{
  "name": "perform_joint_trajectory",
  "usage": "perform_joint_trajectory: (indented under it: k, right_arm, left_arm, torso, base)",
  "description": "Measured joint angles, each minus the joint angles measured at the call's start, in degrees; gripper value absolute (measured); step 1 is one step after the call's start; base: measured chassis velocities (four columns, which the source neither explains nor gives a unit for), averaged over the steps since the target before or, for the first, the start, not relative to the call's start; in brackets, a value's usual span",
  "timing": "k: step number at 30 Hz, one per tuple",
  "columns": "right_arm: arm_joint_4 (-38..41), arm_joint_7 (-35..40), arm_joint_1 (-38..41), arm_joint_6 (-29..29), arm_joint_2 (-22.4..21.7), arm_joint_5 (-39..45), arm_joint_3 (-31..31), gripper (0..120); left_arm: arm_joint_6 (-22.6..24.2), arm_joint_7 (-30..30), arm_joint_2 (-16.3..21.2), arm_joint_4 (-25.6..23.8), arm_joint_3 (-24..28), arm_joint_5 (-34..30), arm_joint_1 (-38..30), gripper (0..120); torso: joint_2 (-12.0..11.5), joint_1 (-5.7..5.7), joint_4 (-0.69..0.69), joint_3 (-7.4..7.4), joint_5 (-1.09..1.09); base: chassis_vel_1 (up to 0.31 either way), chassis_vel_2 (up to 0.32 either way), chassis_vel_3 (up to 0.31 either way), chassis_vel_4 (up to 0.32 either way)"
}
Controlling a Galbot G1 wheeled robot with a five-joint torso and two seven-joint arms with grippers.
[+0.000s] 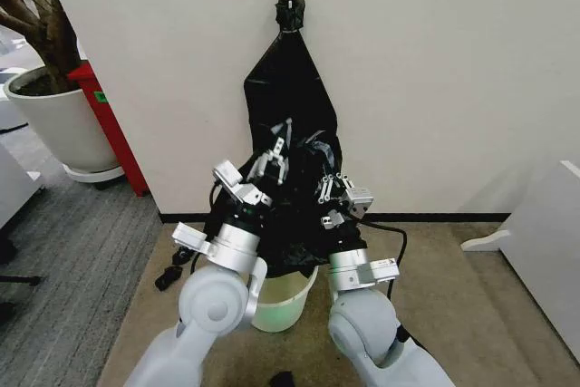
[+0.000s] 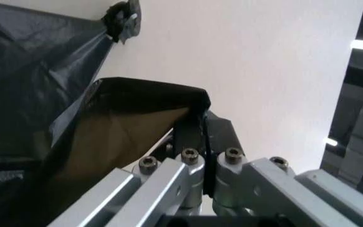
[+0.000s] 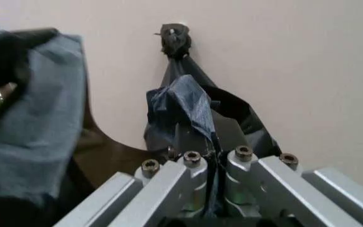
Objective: Place the garbage bag over the trash bin.
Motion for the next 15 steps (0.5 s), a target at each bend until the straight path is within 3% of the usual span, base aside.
perform_joint_trajectory:
  k: [6, 12, 15]
  right_arm:
    - [0.07, 0.05, 0.15, -0.07, 0.18, 0.22, 0.44, 0]
    - [-0.54, -0.03, -0.08, -0.05, 1.13, -0.03, -0.05, 0]
    - [-0.84, -0.3, -0.35, 0.07, 1.85, -0.24, -0.08, 0]
  left_arm:
    - [-0.03, 0.04, -0.54, -0.63, -0.24, -1.72, -0.33, 0]
    - [0.05, 0.49, -4.49, 1.05, 0.11, -3.88, -2.76, 0]
    - [0.09, 1.15, -8.58, 4.23, 0.77, -3.7, -4.15, 0]
  torso:
    - [0.0, 0.0, 0.01, 0.0, 0.0]
    - [0.0, 0.0, 0.0, 0.0, 0.01]
    - [0.0, 0.0, 0.0, 0.0, 0.01]
  base:
    - [0.0, 0.0, 0.0, 0.0]
    - [0.0, 0.0, 0.0, 0.0]
    - [0.0, 0.0, 0.0, 0.0]
